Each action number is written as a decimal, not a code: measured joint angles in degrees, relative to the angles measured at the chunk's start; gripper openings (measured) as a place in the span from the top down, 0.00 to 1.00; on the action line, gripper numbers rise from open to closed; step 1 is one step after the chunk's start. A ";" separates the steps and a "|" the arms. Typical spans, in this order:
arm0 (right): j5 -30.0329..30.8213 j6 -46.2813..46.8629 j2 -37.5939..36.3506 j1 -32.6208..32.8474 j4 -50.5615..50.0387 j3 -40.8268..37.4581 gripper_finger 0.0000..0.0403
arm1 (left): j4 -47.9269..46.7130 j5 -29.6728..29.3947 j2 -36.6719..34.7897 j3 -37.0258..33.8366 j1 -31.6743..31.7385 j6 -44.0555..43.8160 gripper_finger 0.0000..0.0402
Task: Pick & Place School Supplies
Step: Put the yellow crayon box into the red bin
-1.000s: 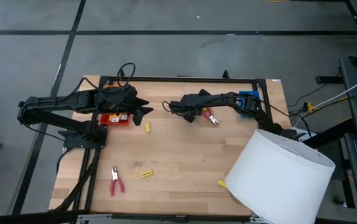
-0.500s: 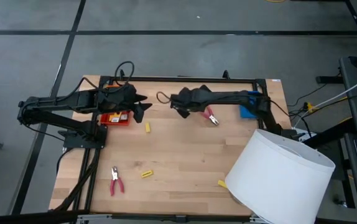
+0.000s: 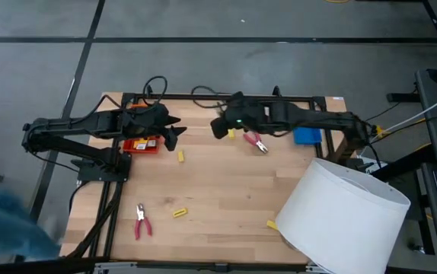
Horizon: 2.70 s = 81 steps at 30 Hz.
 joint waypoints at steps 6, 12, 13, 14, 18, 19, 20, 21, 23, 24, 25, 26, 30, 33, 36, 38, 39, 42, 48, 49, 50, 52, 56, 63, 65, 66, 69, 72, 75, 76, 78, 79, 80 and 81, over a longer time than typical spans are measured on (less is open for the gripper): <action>-2.39 0.25 -3.18 4.66 11.40 0.00 0.90 | 12.78 4.37 2.31 0.00 0.00 2.32 0.47; -2.97 2.37 -3.75 7.03 17.40 0.00 0.90 | 22.98 9.44 4.86 0.00 0.00 2.62 0.47; -2.84 3.00 -3.78 7.36 17.19 0.00 0.90 | 23.98 9.98 5.22 0.00 0.00 2.62 0.47; -2.84 3.22 -3.78 7.67 17.26 0.00 0.90 | 25.52 10.65 5.58 0.00 0.00 2.65 0.47; -1.81 3.47 -3.97 8.83 17.44 0.00 0.90 | 28.67 13.28 6.42 -0.02 0.00 2.62 0.47; -1.29 3.49 -4.02 9.02 17.59 0.02 0.90 | 29.13 13.82 6.46 -0.02 0.04 2.60 0.47; -0.77 3.50 -4.02 9.20 17.65 0.02 0.90 | 29.23 14.23 6.46 -0.02 0.06 2.60 0.47; -0.47 3.48 -4.02 9.30 17.66 0.02 0.90 | 29.16 14.71 6.46 -0.02 0.09 2.58 0.47; -0.22 3.42 -3.99 9.43 17.66 0.02 0.90 | 28.85 15.80 6.45 -0.02 0.09 2.51 0.47; -0.22 3.42 -3.97 9.54 17.70 0.02 0.90 | 28.47 16.55 6.31 -0.02 0.09 2.45 0.47; -0.24 3.42 -3.92 9.67 17.85 0.02 0.90 | 27.96 17.39 6.18 -0.02 0.09 2.43 0.47; -0.24 3.42 -3.86 9.76 18.08 0.00 0.90 | 27.55 18.10 6.10 -0.02 0.09 2.43 0.47; 0.30 3.40 -3.76 10.22 18.74 -0.02 0.90 | 26.66 23.89 5.64 -0.02 -0.05 3.09 0.47; 0.44 3.27 -4.00 10.66 19.46 -0.07 0.90 | 26.63 28.72 5.05 -0.02 -0.03 4.14 0.47; 0.39 2.96 -4.41 11.30 21.58 -0.08 0.90 | 26.47 29.50 4.68 -0.02 0.00 4.83 0.47; 0.37 2.52 -4.58 11.66 23.51 -0.07 0.90 | 27.44 29.69 4.63 -0.01 0.41 4.79 0.47; 0.37 2.19 -4.61 11.85 24.04 -0.07 0.90 | 27.82 30.12 4.63 0.00 0.91 4.48 0.46; 0.37 1.72 -4.61 12.24 24.55 -0.07 0.90 | 30.77 33.46 4.63 0.00 2.65 2.61 0.46; 0.37 0.74 -4.61 12.59 24.65 -0.08 0.90 | 36.42 39.89 4.61 0.00 5.67 -2.11 0.43; 0.37 0.48 -4.61 12.59 24.88 -0.07 0.90 | 36.53 40.60 4.61 0.00 6.11 -2.84 0.43; 0.37 0.29 -4.61 12.59 25.05 -0.07 0.90 | 36.56 41.37 4.64 0.00 6.39 -3.47 0.43; 0.37 0.04 -4.61 12.59 25.33 -0.07 0.90 | 38.04 42.31 5.31 0.00 6.73 -4.69 0.43; 0.71 -0.63 -4.61 12.59 25.80 -0.07 0.90 | 41.40 43.84 6.62 0.00 6.75 -6.91 0.43; 1.86 -1.32 -4.61 12.59 25.82 -0.07 0.90 | 43.74 45.46 8.96 0.00 6.75 -8.59 0.50; 1.86 -1.33 -4.61 12.59 25.81 -0.07 0.90 | 43.99 45.45 9.54 0.00 6.76 -8.59 0.55; 1.86 -1.34 -4.61 12.59 25.81 -0.07 0.90 | 44.06 45.45 9.76 0.00 6.75 -8.61 0.57; 1.86 -1.53 -4.61 12.59 25.81 -0.07 0.90 | 45.58 45.47 10.07 0.00 6.75 -8.61 0.65; 1.87 -1.78 -4.61 12.59 25.78 -0.07 0.90 | 45.63 45.47 10.16 0.00 6.80 -8.32 0.74; 1.88 -1.92 -4.61 12.58 25.77 -0.07 0.90 | 45.74 45.89 10.16 0.00 6.80 -7.99 0.82; 1.88 -2.07 -4.61 12.59 25.77 -0.07 0.90 | 45.75 46.29 10.16 0.00 6.80 -7.78 0.85; 1.82 -2.76 -4.61 12.59 25.77 -0.07 0.90 | 45.76 47.03 10.16 0.00 6.80 -7.67 0.90; 1.84 -2.82 -4.61 12.59 25.78 -0.07 0.90 | 45.76 47.33 10.16 0.00 6.80 -7.67 0.92; 1.84 -2.90 -4.61 12.59 25.82 -0.07 0.90 | 45.76 47.51 10.16 0.00 6.80 -7.67 0.93; 1.75 -2.98 -4.61 12.59 25.92 -0.07 0.90 | 45.76 47.71 10.16 0.00 6.80 -7.67 0.93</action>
